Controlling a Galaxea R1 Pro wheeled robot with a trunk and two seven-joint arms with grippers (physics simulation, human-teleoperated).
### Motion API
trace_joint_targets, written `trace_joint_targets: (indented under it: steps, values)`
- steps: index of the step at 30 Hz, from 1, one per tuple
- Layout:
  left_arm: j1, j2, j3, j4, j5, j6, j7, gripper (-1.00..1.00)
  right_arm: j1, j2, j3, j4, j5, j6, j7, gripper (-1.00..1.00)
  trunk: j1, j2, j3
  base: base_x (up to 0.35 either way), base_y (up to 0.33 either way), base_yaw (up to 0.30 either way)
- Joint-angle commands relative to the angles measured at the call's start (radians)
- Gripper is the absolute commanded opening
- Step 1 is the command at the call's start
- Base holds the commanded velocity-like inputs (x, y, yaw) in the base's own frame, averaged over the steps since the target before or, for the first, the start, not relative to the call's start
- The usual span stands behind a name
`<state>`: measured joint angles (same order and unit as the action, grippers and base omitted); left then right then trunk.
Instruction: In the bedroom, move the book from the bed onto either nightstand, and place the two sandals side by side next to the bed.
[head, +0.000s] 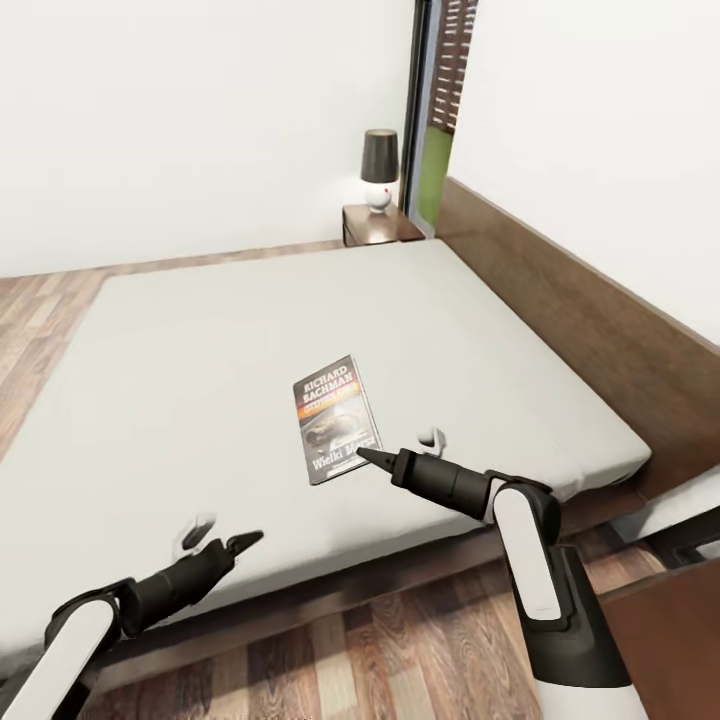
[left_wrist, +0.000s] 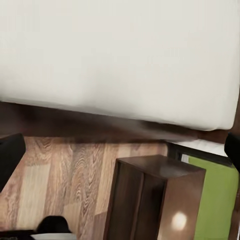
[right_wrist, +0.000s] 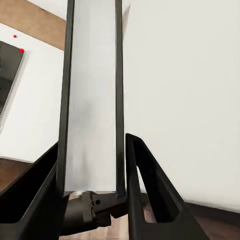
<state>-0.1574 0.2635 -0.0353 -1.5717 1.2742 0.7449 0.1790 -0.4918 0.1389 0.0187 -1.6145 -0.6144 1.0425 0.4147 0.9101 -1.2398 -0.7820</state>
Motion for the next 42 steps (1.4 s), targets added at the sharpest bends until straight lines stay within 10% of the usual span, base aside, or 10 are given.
trace_joint_targets:
  steps: [1,15,26,42]
  values:
    - [0.008,0.001,-0.001,-0.003,0.010,-0.008,0.009,1.00,0.000,0.001,-0.002,-0.001,0.001,0.005,0.010,-1.00,-0.004,0.007,0.003,0.000,0.000,0.270]
    - [0.097,0.010,0.013,-0.009,0.008,-0.080,0.001,1.00,-0.002,0.001,-0.002,-0.001,0.002,0.005,0.007,-1.00,-0.058,0.105,0.055,0.000,0.000,0.271]
    - [0.176,0.006,0.128,-0.008,0.009,-0.195,-0.004,1.00,-0.001,0.002,0.001,-0.001,0.002,0.005,0.006,-1.00,-0.100,0.182,0.098,0.000,0.000,0.256]
    - [0.194,-0.003,0.138,0.031,0.011,-0.219,-0.002,1.00,-0.001,0.004,0.005,-0.001,0.006,0.005,-0.059,-1.00,-0.161,0.294,0.159,0.000,0.000,0.255]
